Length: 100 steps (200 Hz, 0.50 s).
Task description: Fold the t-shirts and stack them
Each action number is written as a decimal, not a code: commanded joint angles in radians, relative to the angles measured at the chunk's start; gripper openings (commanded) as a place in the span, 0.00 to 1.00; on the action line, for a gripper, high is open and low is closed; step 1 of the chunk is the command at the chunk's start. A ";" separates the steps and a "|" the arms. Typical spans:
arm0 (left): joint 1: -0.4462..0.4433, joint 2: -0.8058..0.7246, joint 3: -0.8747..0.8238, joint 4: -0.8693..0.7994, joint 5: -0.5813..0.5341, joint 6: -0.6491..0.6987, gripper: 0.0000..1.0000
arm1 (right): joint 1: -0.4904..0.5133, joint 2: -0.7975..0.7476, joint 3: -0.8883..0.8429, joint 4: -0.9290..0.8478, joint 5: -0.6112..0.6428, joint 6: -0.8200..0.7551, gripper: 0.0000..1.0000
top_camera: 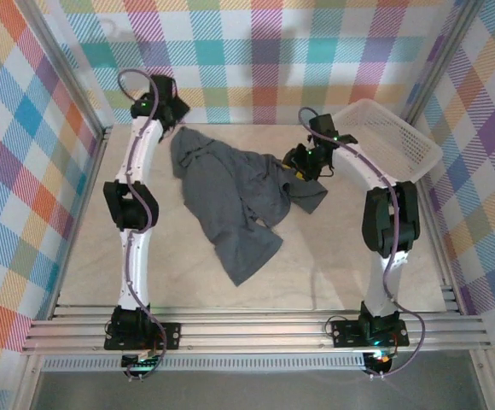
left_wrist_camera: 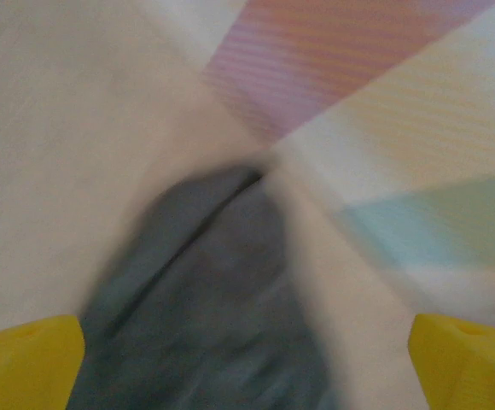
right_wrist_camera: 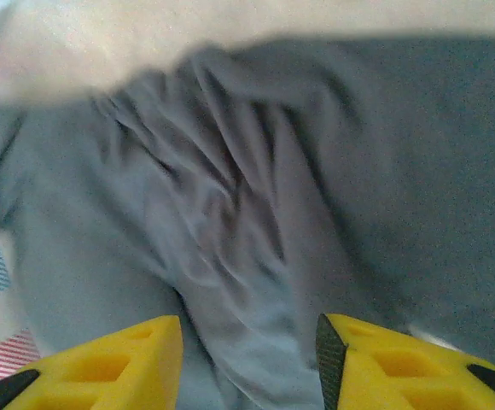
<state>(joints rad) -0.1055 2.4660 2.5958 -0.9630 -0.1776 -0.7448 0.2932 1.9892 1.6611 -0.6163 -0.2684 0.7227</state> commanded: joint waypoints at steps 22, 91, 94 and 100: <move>-0.101 -0.620 -0.859 0.123 0.114 -0.120 0.89 | 0.134 -0.153 -0.141 -0.075 0.102 -0.341 0.47; -0.297 -0.764 -1.407 0.153 0.363 -0.263 0.59 | 0.286 0.010 -0.125 -0.149 0.240 -0.519 0.46; -0.299 -0.759 -1.421 0.162 0.368 -0.266 0.60 | 0.288 0.016 -0.123 -0.150 0.242 -0.518 0.46; -0.300 -0.753 -1.446 0.185 0.381 -0.277 0.60 | 0.294 0.030 -0.120 -0.153 0.244 -0.515 0.46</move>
<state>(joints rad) -0.3889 1.6657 1.2419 -0.7971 0.1329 -0.9688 0.5625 1.9701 1.5089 -0.7166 -0.0780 0.2813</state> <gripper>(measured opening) 0.596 0.463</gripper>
